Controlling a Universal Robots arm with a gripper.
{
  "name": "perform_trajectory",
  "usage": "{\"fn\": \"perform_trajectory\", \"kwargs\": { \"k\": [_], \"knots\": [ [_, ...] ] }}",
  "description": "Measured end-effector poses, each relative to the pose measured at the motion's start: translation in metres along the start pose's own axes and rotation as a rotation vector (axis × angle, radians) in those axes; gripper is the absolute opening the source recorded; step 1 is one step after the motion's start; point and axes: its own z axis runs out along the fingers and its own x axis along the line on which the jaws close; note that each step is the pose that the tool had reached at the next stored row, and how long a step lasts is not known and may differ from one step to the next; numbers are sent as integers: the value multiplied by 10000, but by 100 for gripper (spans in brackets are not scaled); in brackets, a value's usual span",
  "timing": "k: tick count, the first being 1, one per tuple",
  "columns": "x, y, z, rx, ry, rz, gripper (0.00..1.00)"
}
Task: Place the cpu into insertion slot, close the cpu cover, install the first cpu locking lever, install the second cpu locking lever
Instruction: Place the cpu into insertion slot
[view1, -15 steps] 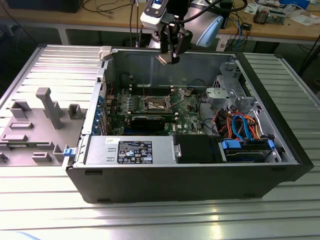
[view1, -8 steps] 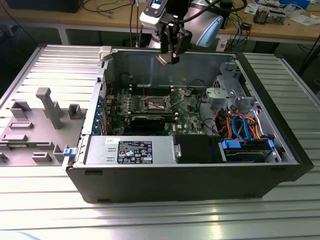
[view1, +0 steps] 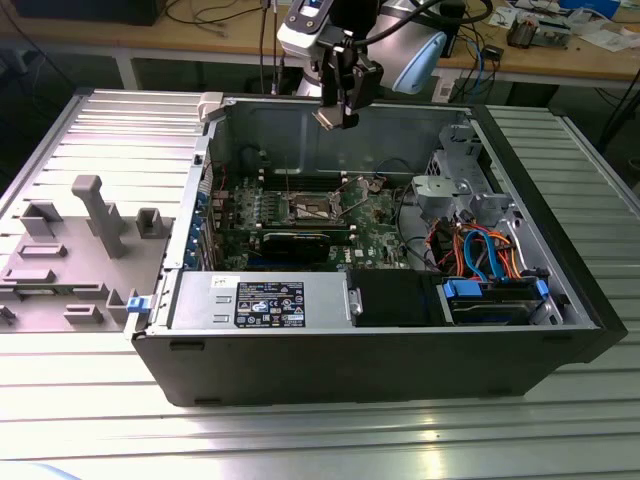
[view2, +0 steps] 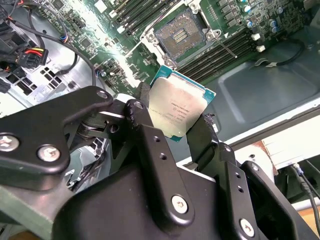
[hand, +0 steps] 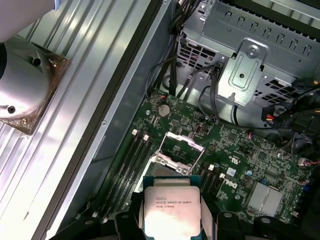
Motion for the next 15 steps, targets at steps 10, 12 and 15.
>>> {"fn": "perform_trajectory", "kwargs": {
  "k": [10, 12, 15],
  "knots": [
    [0, 0, 0, -5, -24, 266, 54],
    [0, 0, 0, -6, -27, 303, 54],
    [0, 0, 0, -7, -35, 385, 54]
  ]
}}
